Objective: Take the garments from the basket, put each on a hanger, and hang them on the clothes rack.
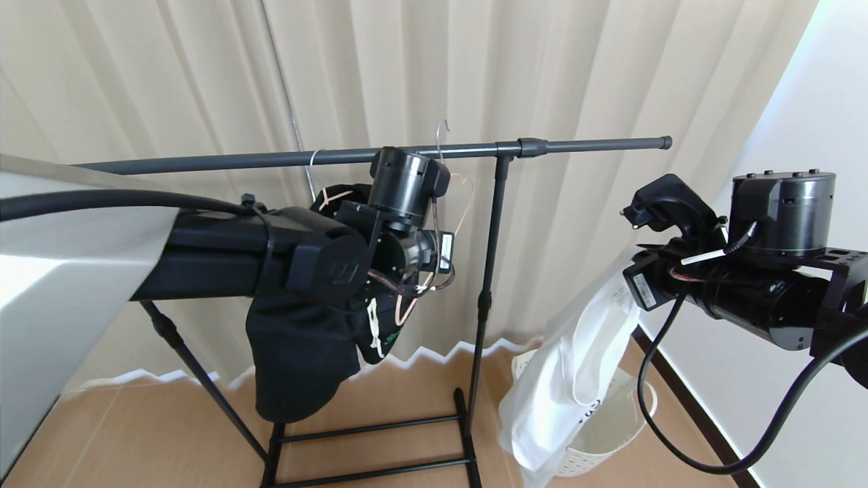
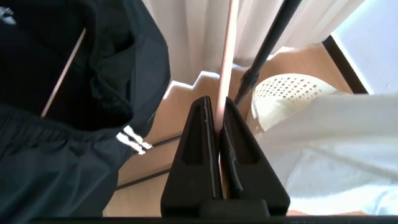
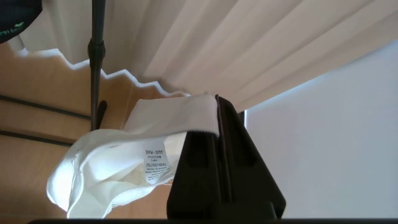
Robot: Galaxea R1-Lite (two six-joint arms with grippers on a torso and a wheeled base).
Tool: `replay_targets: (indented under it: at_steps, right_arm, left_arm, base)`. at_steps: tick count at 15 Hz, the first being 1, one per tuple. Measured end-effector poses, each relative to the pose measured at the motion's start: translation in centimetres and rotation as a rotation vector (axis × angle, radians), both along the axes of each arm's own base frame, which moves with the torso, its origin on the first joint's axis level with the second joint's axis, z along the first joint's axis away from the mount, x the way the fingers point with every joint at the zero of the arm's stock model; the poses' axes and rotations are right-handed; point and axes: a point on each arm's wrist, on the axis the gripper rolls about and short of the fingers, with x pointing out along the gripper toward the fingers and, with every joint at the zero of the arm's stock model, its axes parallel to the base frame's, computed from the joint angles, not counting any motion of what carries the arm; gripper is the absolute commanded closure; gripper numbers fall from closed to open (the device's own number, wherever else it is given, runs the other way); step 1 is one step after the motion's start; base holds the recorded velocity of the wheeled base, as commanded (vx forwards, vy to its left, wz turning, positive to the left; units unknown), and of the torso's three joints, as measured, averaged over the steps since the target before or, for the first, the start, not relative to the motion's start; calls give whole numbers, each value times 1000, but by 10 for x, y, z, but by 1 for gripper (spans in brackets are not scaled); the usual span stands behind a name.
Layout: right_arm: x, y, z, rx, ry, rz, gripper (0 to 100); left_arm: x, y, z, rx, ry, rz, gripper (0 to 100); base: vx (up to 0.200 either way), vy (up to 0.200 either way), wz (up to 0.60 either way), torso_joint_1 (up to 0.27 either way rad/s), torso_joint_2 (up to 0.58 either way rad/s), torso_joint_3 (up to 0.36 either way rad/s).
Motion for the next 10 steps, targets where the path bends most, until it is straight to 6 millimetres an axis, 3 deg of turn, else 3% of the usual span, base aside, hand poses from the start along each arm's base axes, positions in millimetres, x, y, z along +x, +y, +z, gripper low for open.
replay_targets:
  at_steps: [10]
  right_arm:
    - [-2,5,-1,0,3,19,100]
  left_arm:
    - [-111,67,-10,-46,-83,-112,100]
  base:
    - [0,0,0,0,0,0]
